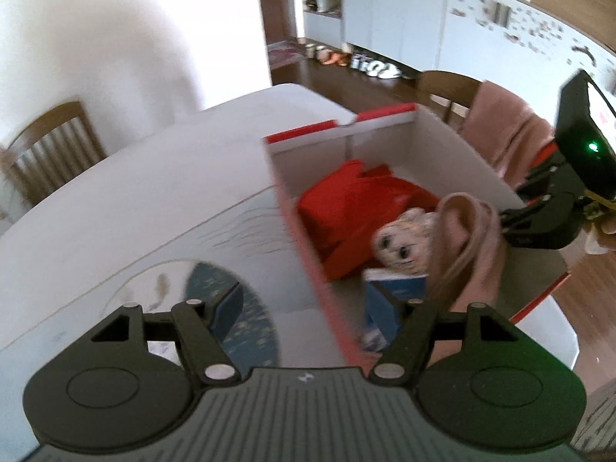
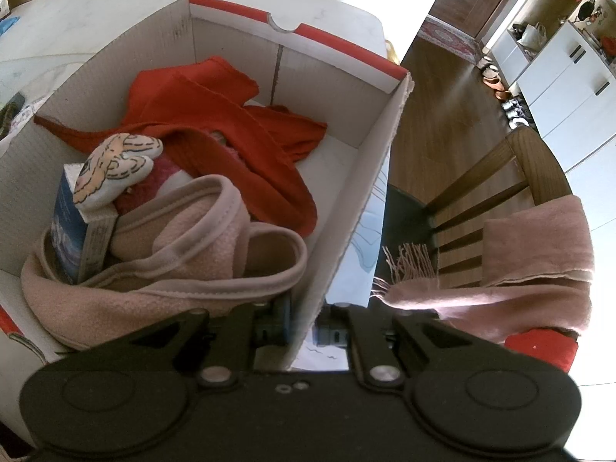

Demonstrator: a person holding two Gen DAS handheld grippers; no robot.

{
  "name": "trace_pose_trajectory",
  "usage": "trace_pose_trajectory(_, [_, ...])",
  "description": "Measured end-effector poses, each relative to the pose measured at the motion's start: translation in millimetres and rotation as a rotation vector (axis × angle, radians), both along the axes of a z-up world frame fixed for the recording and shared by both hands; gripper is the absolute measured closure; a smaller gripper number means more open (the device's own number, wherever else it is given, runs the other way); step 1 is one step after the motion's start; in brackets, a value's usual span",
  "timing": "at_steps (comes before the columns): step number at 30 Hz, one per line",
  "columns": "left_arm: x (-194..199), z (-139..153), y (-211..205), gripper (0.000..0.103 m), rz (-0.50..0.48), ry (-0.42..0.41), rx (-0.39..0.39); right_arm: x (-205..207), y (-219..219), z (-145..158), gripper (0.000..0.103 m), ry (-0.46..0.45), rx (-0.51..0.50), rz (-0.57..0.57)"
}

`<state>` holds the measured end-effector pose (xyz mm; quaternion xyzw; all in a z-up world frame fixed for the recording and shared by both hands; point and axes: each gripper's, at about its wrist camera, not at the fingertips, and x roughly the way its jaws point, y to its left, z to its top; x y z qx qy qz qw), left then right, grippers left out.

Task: Organize objects
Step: 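Move the left gripper back to the mat and grasp the brown braided ring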

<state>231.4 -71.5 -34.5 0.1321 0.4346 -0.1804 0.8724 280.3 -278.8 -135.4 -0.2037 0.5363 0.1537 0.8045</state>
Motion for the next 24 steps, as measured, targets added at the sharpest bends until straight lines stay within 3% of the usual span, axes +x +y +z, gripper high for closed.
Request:
trace_pose_trajectory(10, [4.7,-3.1,80.2,0.026,0.188,-0.004,0.03,-0.6,-4.5,0.0,0.094,0.001,-0.003,-0.006])
trace_pose_trajectory(24, [32.6,-54.8,170.0,0.019,0.425,0.063,0.107,-1.0,-2.5,0.8,0.093,0.001,-0.02,-0.018])
